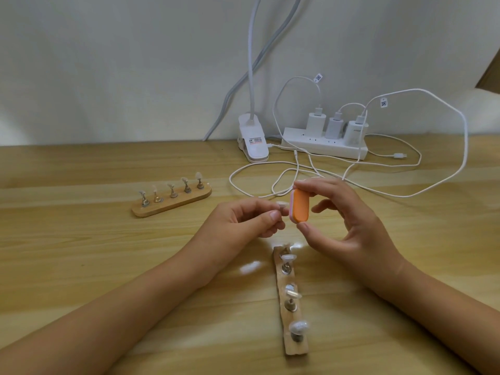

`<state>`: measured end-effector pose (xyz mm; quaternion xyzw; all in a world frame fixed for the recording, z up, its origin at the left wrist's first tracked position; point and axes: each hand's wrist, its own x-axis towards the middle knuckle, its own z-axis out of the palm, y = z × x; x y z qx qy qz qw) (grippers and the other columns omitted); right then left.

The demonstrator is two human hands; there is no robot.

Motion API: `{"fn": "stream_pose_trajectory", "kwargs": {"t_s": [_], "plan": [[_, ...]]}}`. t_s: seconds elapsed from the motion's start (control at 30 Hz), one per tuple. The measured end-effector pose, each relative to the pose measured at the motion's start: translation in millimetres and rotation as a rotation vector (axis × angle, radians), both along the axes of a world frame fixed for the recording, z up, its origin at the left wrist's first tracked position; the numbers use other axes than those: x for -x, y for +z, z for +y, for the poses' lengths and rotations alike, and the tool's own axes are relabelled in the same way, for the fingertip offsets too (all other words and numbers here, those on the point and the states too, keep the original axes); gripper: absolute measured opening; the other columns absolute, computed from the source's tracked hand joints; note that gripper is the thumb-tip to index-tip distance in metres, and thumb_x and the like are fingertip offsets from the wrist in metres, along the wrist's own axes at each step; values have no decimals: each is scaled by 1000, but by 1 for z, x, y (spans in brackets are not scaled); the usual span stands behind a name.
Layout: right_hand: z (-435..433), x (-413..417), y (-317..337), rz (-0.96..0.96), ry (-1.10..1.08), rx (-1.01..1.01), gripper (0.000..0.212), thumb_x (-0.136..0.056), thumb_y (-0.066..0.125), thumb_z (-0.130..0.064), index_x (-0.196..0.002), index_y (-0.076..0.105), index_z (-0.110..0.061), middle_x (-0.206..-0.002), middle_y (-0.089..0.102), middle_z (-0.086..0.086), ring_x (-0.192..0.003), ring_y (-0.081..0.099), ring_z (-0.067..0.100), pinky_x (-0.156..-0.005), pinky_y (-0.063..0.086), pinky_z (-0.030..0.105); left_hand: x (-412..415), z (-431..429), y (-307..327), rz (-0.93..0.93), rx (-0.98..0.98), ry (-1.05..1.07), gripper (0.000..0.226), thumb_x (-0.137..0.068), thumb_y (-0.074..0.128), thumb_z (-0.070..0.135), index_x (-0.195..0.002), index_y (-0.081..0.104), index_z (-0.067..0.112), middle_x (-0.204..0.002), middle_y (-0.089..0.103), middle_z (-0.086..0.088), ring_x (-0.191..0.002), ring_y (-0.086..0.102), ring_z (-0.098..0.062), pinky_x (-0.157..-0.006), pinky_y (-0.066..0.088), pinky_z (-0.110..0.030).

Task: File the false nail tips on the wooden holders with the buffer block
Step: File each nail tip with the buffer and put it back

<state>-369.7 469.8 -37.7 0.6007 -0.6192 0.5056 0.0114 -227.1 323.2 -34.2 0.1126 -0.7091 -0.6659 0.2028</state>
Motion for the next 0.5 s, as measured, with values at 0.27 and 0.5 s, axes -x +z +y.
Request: {"fn": "stream_pose_trajectory", "kwargs": {"t_s": [0.27,0.5], "plan": [[0,0,-1,62,14,-11,47,-82,69,-24,-128,55,-17,-123,60,2,-118,55,20,-90,49,27,0,-1,0,-69,30,-11,17,-89,64,11,-83,77,20,-68,68,5,-65,59,-1,-63,47,-13],[0,-1,-4,142,20,-34,49,-82,75,-23,-127,58,-16,-125,60,2,-120,55,19,-96,44,26,-1,1,3,-78,39,-30,17,-88,66,10,-76,74,18,-64,65,6,-58,56,0,-60,46,-12]]}}
